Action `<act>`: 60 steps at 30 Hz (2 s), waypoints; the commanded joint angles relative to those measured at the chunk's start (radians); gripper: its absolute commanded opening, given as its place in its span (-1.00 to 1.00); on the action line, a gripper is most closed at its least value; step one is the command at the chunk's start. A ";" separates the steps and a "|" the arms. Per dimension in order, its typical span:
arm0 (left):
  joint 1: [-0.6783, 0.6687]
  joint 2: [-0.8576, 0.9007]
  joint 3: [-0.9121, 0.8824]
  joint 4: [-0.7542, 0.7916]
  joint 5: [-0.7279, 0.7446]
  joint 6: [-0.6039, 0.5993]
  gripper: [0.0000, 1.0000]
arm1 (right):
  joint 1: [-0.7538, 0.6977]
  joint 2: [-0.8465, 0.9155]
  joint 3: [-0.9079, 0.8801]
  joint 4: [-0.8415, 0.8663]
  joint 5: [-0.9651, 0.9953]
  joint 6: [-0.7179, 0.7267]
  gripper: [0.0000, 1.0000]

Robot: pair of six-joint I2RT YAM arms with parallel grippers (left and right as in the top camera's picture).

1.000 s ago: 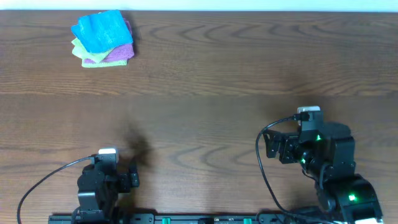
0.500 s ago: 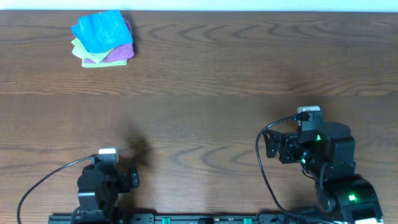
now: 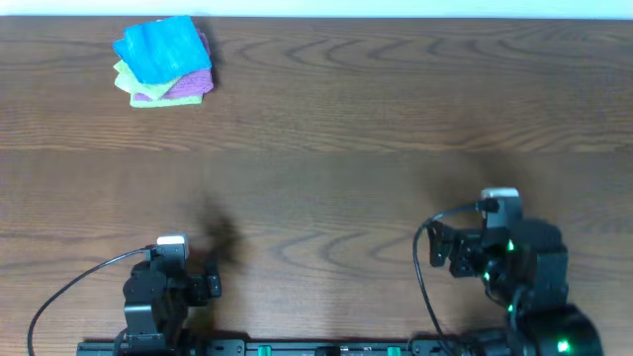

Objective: Fold the cloth

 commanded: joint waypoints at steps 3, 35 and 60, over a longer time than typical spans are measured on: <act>-0.003 -0.010 -0.032 -0.027 -0.018 0.023 0.90 | -0.007 -0.179 -0.222 0.091 0.067 0.006 0.99; -0.003 -0.010 -0.032 -0.027 -0.018 0.023 0.91 | -0.103 -0.517 -0.472 0.093 0.056 -0.200 0.98; -0.003 -0.010 -0.032 -0.027 -0.018 0.023 0.91 | -0.103 -0.517 -0.472 0.094 0.056 -0.200 0.99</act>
